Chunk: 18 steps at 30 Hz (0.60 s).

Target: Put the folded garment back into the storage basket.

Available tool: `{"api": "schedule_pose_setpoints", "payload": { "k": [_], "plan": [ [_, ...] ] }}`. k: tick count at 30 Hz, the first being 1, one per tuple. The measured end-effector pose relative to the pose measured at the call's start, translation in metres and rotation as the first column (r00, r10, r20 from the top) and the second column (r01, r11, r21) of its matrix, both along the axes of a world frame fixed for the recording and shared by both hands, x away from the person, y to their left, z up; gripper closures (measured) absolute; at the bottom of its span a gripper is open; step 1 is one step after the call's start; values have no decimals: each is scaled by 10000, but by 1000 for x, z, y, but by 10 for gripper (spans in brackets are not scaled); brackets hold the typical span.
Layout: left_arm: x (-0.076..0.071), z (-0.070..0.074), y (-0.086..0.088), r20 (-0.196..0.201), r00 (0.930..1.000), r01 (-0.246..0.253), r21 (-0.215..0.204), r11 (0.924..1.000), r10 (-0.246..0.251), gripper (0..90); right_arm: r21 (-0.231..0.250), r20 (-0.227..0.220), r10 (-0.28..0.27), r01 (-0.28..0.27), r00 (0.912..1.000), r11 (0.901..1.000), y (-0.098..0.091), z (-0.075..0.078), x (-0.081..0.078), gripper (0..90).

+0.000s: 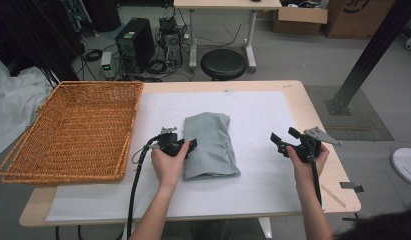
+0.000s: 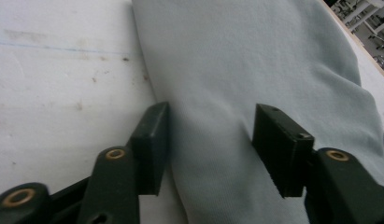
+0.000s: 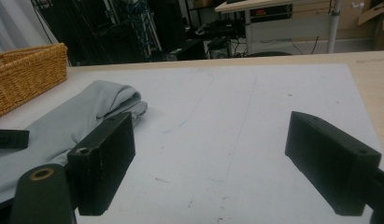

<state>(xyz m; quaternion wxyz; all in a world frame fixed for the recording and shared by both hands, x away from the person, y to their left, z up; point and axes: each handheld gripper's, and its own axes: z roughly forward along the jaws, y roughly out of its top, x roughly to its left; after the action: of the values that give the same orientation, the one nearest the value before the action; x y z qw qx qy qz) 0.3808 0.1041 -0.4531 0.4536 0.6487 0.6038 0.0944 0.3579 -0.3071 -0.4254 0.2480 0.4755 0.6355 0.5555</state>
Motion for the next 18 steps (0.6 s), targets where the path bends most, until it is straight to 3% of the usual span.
{"api": "schedule_pose_setpoints", "payload": {
  "k": [3, 8, 10, 13, 18],
  "plan": [
    [0, 1, -3, 59, 9999, 112, 509, 9986, -115, 530, 12, 12, 16, -16, 10000, 10000, 1, 0, 0, 160],
    [0, 0, -11, 316, 9986, 380, 992, 9943, -413, 672, 3, 21, 76, -76, 10000, 10000, 1, 0, 0, 161],
    [0, -1, -12, 436, 9976, 491, 975, 9940, -536, 752, 6, 1, 74, -74, 10000, 10000, 1, -1, 0, 161],
    [-1, -2, -13, 642, 9957, 586, 1163, 9915, -664, 786, -7, 11, 46, -46, 10000, 10000, 0, 0, -1, 162],
    [-2, 4, -5, 981, 9904, 904, 707, 9934, -971, 814, 0, 38, 58, -58, 10000, 10000, -1, 2, -2, 163]
  ]
}}
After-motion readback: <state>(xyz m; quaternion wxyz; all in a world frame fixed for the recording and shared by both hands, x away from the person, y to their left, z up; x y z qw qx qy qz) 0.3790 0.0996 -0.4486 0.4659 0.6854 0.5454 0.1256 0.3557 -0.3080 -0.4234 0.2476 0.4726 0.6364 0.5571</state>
